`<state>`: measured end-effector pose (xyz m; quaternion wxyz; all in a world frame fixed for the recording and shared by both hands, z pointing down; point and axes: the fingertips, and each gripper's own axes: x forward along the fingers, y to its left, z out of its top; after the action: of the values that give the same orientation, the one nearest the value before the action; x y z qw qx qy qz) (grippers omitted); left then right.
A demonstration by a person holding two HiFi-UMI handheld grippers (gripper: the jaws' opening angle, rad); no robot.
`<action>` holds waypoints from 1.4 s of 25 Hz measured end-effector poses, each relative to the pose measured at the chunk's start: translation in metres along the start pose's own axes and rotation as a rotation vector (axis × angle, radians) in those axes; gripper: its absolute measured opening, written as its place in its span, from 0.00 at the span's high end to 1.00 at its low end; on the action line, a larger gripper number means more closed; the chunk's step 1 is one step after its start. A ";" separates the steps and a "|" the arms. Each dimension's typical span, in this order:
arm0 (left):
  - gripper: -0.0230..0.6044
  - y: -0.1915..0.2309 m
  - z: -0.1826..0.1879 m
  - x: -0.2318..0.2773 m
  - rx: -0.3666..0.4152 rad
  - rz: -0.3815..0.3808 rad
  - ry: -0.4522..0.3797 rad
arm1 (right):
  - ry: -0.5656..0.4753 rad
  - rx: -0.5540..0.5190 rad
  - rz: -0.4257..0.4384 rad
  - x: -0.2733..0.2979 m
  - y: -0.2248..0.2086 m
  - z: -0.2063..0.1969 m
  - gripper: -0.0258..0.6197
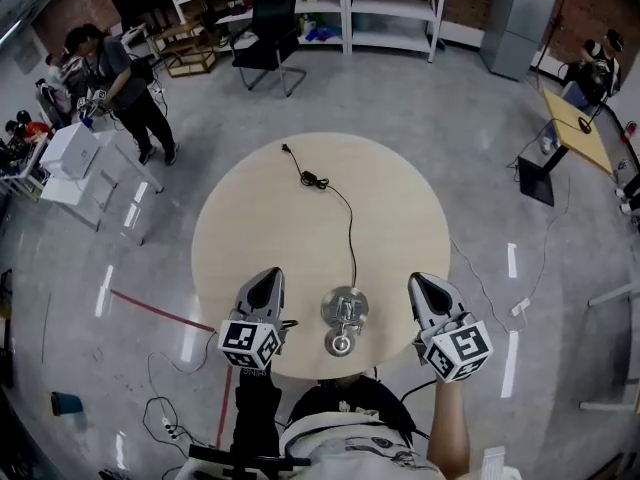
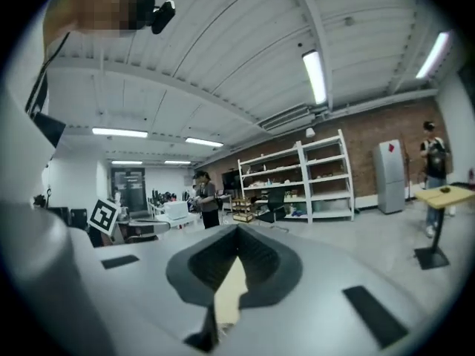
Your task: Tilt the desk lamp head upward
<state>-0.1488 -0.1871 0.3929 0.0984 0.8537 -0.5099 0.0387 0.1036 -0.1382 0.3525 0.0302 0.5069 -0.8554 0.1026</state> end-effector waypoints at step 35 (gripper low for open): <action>0.96 -0.029 0.092 0.024 0.029 0.013 -0.099 | -0.097 -0.055 -0.061 0.041 0.013 0.078 0.96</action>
<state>-0.1148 -0.2132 0.3035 0.0603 0.8525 -0.5192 0.0047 0.0766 -0.1833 0.2802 0.0058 0.5361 -0.8424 0.0537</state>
